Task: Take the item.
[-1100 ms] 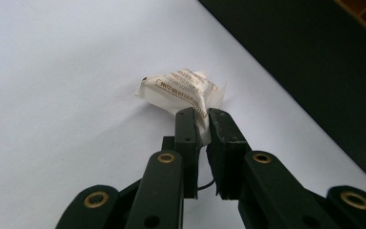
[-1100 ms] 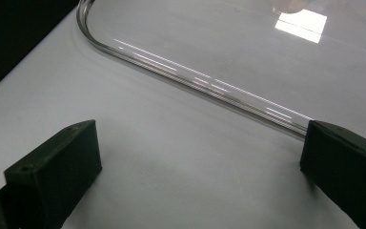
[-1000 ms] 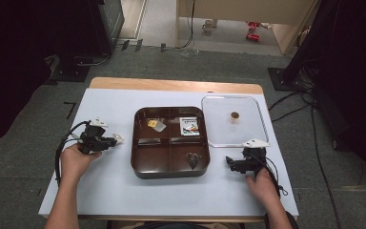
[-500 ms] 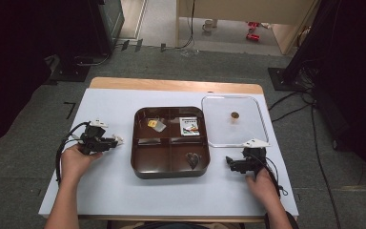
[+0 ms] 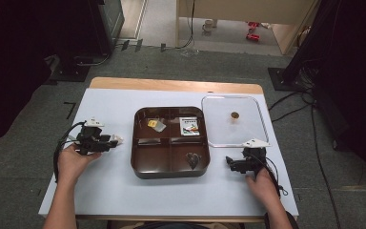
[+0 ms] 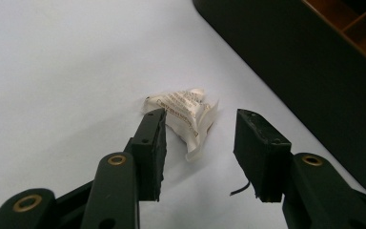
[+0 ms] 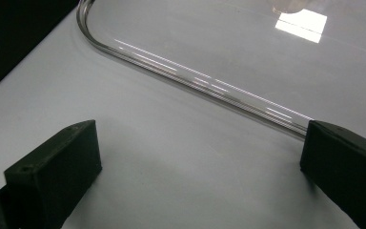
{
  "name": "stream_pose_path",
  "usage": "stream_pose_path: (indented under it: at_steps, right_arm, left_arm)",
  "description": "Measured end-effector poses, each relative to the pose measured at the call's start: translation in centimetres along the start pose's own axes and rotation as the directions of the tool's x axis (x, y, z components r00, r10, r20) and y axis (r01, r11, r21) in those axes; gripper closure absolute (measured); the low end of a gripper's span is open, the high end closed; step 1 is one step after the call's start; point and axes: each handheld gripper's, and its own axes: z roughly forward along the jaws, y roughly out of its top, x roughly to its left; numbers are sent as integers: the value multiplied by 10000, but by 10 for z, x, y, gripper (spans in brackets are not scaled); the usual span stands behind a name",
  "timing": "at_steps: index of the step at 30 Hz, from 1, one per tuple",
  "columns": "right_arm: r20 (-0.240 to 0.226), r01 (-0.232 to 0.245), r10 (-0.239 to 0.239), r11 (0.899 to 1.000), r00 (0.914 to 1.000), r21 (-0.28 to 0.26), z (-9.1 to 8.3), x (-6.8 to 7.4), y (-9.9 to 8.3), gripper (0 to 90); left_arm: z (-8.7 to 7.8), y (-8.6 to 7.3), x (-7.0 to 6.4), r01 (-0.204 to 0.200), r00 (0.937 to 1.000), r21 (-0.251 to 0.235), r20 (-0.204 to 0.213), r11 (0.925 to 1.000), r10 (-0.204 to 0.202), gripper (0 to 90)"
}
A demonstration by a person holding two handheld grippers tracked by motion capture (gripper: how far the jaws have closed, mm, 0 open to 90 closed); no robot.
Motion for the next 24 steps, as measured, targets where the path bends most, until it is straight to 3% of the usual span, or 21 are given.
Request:
stream_pose_path:
  at_steps: [13,24]
  right_arm:
    - [-5,-7,7,10000,10000,5,0,0,0,0]
    - [-5,-16,16,10000,10000,-3,0,0,0,0]
  left_arm:
    - [-10,-10,8,428,9988,-163,-245,9990,-431,492]
    - [-13,-23,24,876,9944,-45,-585,9961,-877,469]
